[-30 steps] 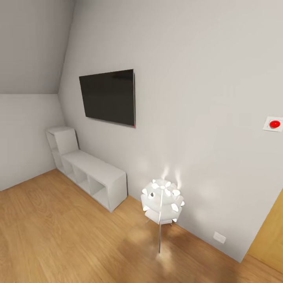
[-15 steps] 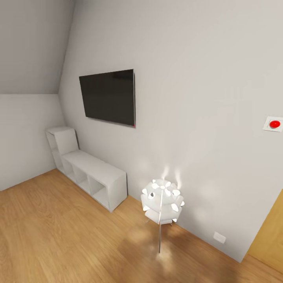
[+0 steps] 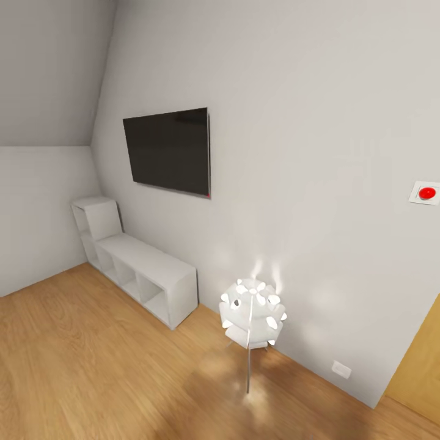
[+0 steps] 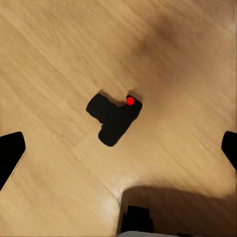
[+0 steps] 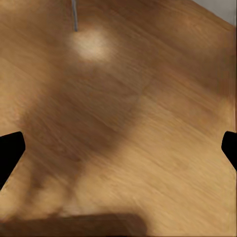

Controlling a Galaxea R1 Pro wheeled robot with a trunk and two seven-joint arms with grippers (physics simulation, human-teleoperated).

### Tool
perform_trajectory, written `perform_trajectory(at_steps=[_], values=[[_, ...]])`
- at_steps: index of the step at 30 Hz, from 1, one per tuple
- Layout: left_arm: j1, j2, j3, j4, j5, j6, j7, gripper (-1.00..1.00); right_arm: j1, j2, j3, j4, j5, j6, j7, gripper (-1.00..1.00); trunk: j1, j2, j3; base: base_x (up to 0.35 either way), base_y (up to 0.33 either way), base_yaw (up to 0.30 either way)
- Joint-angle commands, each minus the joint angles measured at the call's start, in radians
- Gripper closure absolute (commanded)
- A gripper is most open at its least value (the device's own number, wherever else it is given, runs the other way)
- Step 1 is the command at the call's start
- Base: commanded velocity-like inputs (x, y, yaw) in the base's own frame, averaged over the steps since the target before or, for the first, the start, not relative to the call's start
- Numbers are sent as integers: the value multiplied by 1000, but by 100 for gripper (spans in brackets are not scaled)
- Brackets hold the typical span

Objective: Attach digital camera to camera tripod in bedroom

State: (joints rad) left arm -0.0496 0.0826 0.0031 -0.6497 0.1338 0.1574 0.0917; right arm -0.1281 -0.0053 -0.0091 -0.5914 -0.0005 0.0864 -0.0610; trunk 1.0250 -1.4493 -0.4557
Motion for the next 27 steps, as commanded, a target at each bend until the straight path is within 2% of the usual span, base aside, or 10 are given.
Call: perform_trajectory(at_steps=[1, 2, 7, 9, 10, 14, 15, 16, 21, 27], values=[[-20, 2, -1, -11, 11, 37, 6, -100, -30, 2, 0, 8, -1, 15, -6, -100, 0, -1, -1, 0, 0, 0], [-67, 2, -1, -21, 12, 95, 8, -100, -91, 4, 0, 46, -2, 26, -11, -100, 0, -1, -1, 0, 0, 0], [-199, -7, -3, -33, 13, 212, 3, -100, -258, 10, 0, 212, -7, 28, -17, -100, 0, -1, -1, 0, 0, 0], [-259, -23, -7, -50, 11, 255, 0, -100, -348, 13, 0, 304, -9, 17, -19, -100, 0, -1, -1, 0, 0, 0], [-273, -32, -8, -57, 10, 265, 0, -100, -372, 14, 0, 327, -9, 14, -19, -100, 0, -1, -1, 0, 0, 0], [-306, -90, -13, -80, 2, 288, 3, -100, -435, 16, 1, 380, -2, 10, -21, -100, 0, -1, -1, 0, 0, 0], [-321, -160, -26, -93, -33, 299, 15, -100, -465, 16, 3, 405, 3, 13, -29, -100, 0, -1, -1, 0, 0, 0], [-324, -179, -36, -96, -59, 301, 19, -100, -470, 16, 3, 409, 3, 14, -31, -100, 0, -1, -1, 0, 0, 0], [-327, -206, -61, -94, -129, 305, 31, -100, -477, 17, 4, 415, 5, 18, -35, -100, 0, -1, -1, 0, 0, 0], [-329, -214, -68, -95, -153, 306, 39, -100, -479, 16, 4, 416, 7, 19, -32, -100, 0, -1, -1, 0, 0, 0]])
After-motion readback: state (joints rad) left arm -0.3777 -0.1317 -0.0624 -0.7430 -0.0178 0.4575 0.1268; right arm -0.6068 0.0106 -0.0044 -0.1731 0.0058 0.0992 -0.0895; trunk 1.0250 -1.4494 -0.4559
